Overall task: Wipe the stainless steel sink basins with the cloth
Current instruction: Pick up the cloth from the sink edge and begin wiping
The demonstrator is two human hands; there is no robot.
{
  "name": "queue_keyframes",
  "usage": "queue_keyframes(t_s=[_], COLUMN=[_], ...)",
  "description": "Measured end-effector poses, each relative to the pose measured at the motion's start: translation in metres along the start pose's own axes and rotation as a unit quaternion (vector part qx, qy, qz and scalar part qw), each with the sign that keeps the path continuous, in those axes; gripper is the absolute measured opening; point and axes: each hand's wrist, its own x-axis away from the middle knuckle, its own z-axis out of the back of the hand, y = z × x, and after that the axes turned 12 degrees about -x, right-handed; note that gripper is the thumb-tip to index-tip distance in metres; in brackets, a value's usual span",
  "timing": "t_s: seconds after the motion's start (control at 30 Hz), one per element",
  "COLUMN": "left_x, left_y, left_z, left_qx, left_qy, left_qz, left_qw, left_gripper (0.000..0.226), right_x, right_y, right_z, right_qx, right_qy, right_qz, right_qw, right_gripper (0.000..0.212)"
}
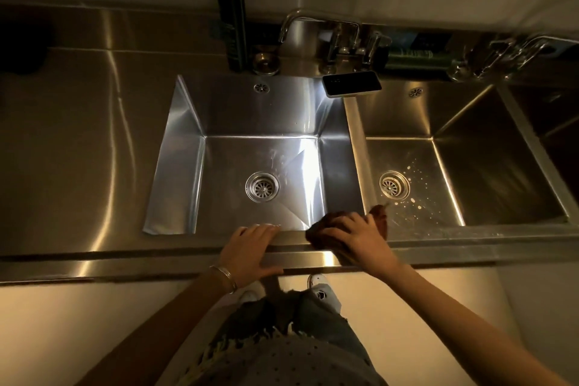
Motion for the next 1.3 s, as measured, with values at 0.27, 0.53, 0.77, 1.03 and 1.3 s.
queue_keyframes(t_s=[0.27,0.53,0.77,1.03,1.3], left_x=[0.054,0.056,0.065,0.059,0.053], left_y=[-0.063,-0.068,-0.082,-0.085,-0.093], left_z=[0.006,0.009,0.01,0.006,0.02], left_qx=[-0.021,-0.028,-0.041,-0.072,-0.046], left_qy=[0.004,0.011,0.009,-0.04,-0.009], left_qz=[0.057,0.031,0.033,0.057,0.036], left_qw=[0.998,0.999,0.999,0.995,0.998], left_gripper=[0.088,0.086,0.094,0.092,0.093], right_x=[-0.007,-0.021,-0.046,-0.054,-0.06], right_y=[-0.025,-0.072,-0.092,-0.083,-0.06], right_z=[-0.007,-0.021,-0.025,-0.025,-0.02], right_qx=[0.025,0.035,0.006,0.001,-0.038], right_qy=[0.011,0.002,-0.028,-0.013,-0.05], right_qz=[-0.005,-0.105,0.042,0.018,0.098], right_qw=[1.0,0.994,0.999,1.0,0.993], right_gripper=[0.053,0.052,0.051,0.048,0.046])
